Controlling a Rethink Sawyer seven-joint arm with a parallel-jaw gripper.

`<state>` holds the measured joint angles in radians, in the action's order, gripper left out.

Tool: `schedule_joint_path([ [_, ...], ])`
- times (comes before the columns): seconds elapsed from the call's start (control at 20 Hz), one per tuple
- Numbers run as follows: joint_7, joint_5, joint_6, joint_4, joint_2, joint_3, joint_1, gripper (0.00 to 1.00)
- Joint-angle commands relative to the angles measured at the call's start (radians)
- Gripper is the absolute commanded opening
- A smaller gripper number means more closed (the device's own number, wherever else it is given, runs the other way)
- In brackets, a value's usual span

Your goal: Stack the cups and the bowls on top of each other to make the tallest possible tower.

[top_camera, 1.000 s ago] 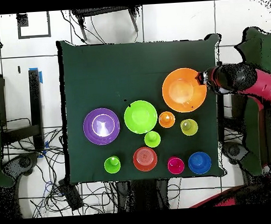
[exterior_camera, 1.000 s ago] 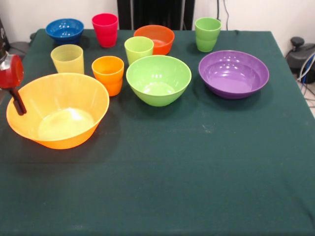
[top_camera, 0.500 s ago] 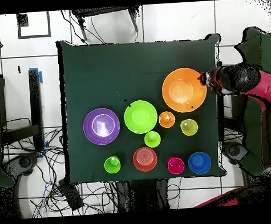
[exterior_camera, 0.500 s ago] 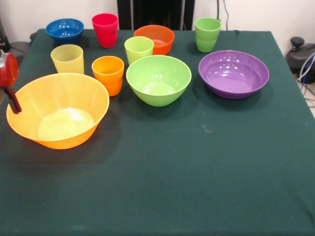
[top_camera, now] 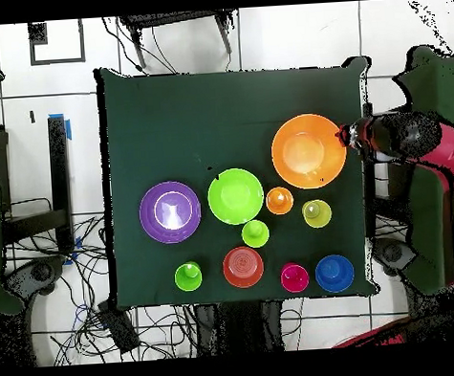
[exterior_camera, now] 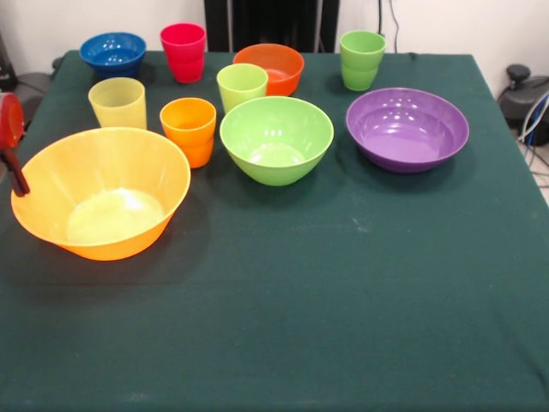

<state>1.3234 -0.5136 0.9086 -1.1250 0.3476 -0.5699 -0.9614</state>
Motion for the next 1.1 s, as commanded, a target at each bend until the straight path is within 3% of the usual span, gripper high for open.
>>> schedule_joint_path([
  [0.05, -0.313, -0.084, 0.049, 0.015, -0.064, -0.011, 0.009, 1.0],
  [1.1, -0.311, -0.092, 0.032, 0.011, -0.093, -0.014, -0.006, 1.0],
])
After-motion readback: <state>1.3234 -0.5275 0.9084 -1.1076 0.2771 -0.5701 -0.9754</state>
